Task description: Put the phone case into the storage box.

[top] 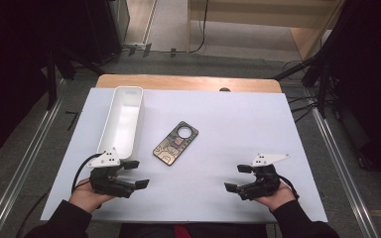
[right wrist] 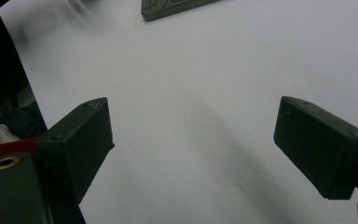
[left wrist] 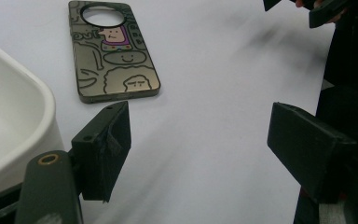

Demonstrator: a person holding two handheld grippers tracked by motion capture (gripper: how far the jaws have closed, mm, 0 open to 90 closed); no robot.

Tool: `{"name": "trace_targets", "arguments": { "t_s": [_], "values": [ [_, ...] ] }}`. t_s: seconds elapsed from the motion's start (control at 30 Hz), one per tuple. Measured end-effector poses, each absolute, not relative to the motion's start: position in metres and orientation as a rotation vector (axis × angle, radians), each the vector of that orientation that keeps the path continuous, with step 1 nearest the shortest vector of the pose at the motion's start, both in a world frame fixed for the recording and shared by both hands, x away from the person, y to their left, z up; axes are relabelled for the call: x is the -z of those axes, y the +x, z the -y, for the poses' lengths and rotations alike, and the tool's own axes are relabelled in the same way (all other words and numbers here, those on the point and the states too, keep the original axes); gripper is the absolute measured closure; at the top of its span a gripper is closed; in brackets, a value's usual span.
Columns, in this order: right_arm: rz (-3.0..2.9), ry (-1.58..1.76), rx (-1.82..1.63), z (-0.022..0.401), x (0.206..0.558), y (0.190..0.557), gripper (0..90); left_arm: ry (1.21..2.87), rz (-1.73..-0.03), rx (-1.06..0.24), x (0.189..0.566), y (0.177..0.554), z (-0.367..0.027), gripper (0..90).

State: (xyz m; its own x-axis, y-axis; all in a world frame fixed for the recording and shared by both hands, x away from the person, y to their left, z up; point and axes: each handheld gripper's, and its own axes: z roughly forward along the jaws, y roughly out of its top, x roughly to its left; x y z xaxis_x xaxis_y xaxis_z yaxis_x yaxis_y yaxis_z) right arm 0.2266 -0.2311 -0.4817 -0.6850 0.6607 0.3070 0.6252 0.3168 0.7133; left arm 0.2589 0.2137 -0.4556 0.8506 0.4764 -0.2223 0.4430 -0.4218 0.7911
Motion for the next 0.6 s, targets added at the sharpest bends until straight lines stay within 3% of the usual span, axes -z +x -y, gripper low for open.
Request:
{"name": "trace_targets", "arguments": {
  "t_s": [0.6],
  "values": [
    [-2.517,1.232,-1.333,0.2301,0.4825,0.2268,10.7,2.065,-0.671,-0.045,0.4548,0.2584,-0.2145,21.3]
  ]
}}
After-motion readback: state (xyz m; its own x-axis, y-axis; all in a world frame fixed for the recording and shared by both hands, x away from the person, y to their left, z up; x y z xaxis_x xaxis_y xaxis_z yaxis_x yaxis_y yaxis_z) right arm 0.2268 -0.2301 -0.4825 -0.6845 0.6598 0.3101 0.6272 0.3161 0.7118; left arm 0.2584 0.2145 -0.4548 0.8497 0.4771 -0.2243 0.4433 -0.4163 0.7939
